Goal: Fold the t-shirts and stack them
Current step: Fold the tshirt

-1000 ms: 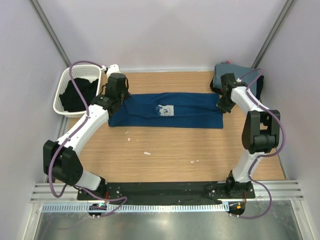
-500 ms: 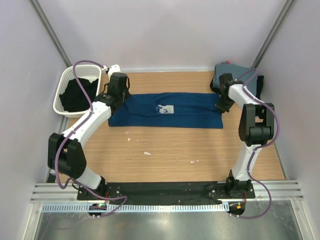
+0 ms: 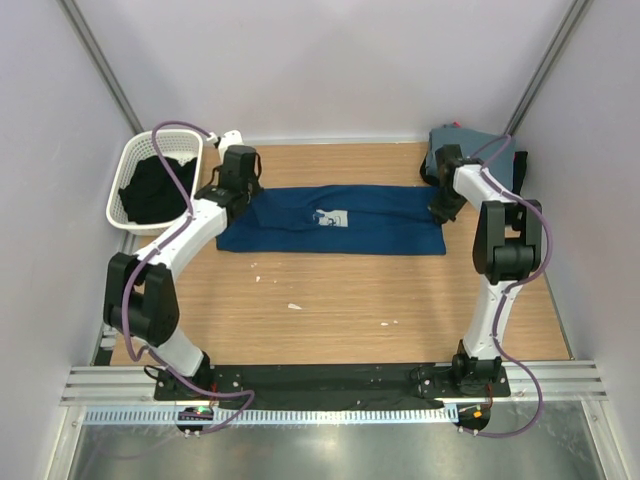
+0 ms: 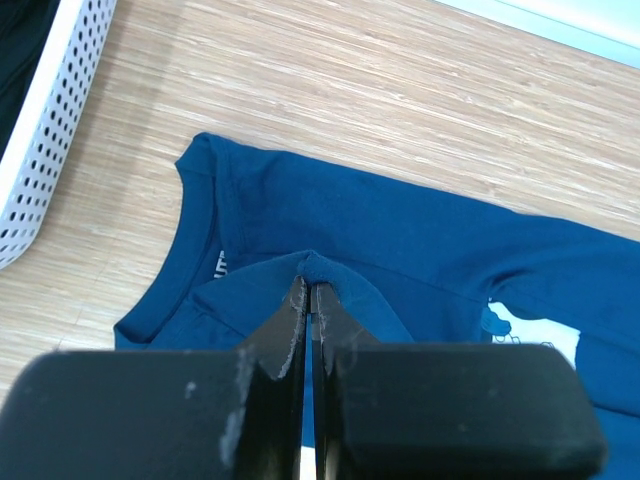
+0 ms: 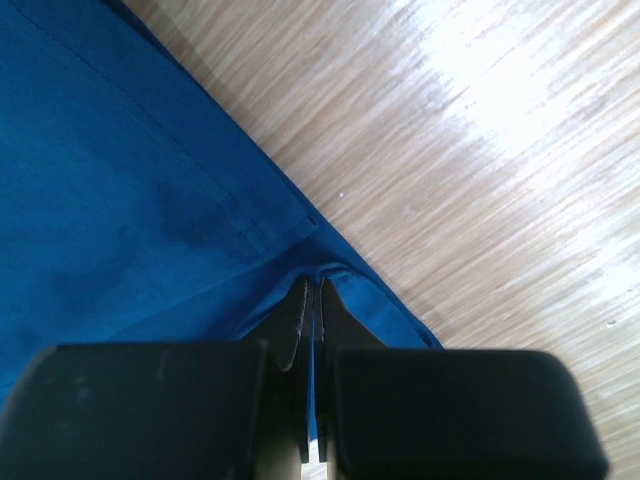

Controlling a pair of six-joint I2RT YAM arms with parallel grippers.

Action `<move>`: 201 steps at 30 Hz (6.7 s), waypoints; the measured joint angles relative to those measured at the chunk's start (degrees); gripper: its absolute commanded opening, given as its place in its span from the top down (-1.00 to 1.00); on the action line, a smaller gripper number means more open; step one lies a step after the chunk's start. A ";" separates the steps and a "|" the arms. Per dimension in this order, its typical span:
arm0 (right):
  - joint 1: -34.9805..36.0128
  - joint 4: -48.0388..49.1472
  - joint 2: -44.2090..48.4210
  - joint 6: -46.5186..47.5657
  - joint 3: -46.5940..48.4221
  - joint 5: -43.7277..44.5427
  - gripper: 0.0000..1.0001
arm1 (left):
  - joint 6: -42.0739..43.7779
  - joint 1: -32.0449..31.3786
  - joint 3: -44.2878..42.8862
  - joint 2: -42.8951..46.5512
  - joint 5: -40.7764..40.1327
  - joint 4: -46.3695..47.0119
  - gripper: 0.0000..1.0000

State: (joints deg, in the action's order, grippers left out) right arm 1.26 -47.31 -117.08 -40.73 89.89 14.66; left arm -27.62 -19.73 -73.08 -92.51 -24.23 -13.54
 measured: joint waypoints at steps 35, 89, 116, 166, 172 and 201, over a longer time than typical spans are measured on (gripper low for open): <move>5.44 -7.85 0.79 8.11 14.88 0.87 0.03 | -20.35 6.88 6.67 -2.80 22.88 2.78 -0.59; 13.05 -6.69 7.82 9.20 2.49 4.09 0.03 | -33.16 7.19 -1.79 -24.35 28.79 18.86 0.94; 22.40 1.70 -3.43 18.14 30.40 -12.70 0.02 | -18.34 11.52 -21.27 -26.40 32.44 8.85 -0.56; 29.46 22.56 -30.29 8.09 37.77 -23.17 0.92 | 2.54 16.31 -37.64 -47.30 52.72 0.81 0.11; 29.00 22.75 -29.77 8.50 36.96 -21.62 0.92 | 2.78 16.04 -37.92 -47.69 52.02 0.76 0.22; 28.28 23.41 -27.17 8.96 32.76 -21.68 0.84 | 6.14 16.02 -31.93 -40.44 54.05 1.46 1.00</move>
State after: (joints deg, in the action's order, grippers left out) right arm 29.54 -23.90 -144.24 -31.77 122.65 -7.03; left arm -21.47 -3.70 -105.01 -132.94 29.82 -12.08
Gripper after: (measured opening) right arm 0.070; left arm 0.005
